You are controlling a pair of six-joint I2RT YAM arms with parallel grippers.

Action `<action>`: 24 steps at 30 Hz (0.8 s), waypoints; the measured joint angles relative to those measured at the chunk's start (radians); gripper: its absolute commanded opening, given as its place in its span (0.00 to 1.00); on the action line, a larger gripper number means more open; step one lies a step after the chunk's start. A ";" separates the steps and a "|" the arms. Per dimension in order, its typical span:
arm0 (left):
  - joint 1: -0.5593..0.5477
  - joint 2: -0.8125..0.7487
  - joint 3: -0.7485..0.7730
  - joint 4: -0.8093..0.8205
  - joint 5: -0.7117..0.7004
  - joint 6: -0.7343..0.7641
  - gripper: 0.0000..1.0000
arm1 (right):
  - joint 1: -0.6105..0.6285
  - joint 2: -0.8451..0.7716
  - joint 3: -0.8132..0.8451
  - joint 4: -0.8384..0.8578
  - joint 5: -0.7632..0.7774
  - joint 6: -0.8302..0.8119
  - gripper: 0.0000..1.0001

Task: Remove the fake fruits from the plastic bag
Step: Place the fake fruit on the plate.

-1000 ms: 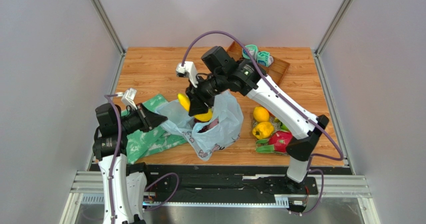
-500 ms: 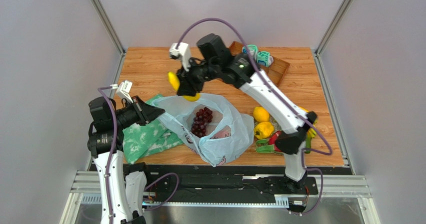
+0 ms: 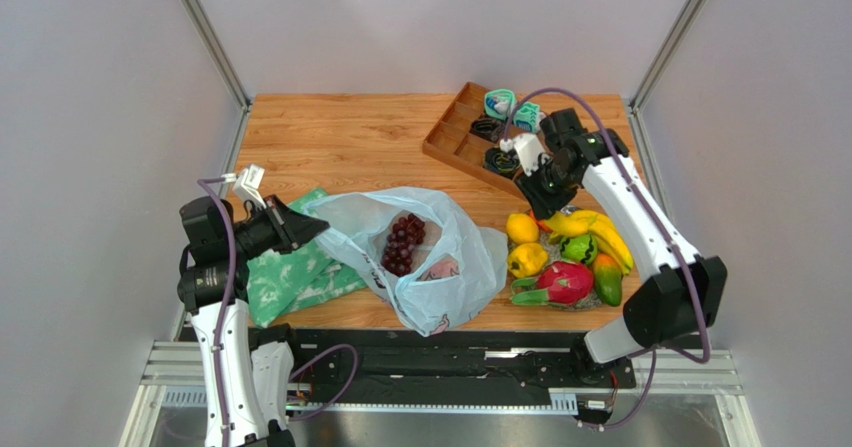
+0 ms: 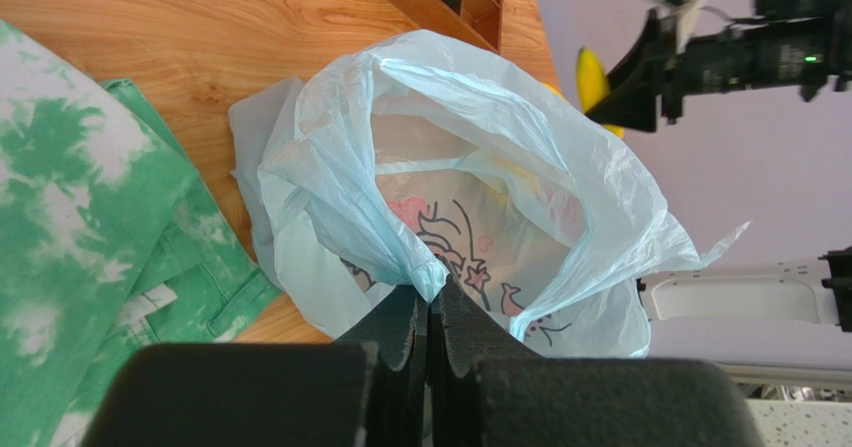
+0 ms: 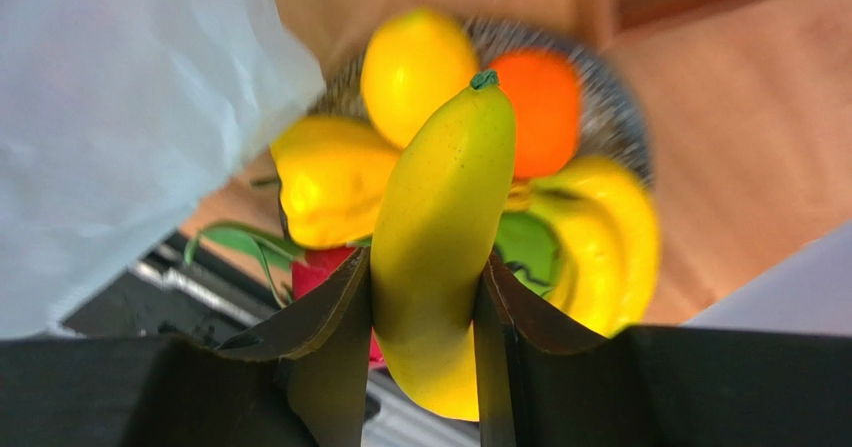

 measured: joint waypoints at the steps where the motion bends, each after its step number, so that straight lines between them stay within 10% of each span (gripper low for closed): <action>1: 0.000 0.000 -0.002 0.001 0.000 0.000 0.00 | -0.009 0.027 -0.039 -0.023 0.004 -0.008 0.15; 8: 0.000 -0.007 -0.028 0.003 -0.001 -0.001 0.00 | -0.023 0.066 -0.129 -0.079 -0.007 -0.022 0.25; 12: 0.000 -0.016 -0.032 0.003 -0.002 -0.001 0.00 | -0.023 0.089 -0.129 -0.076 -0.009 -0.016 0.70; 17: 0.000 -0.032 -0.032 0.003 -0.002 -0.001 0.00 | -0.023 0.171 -0.109 -0.090 0.020 0.008 1.00; 24: 0.000 -0.033 -0.032 -0.002 0.000 0.002 0.00 | -0.019 0.203 0.281 -0.125 -0.182 0.021 1.00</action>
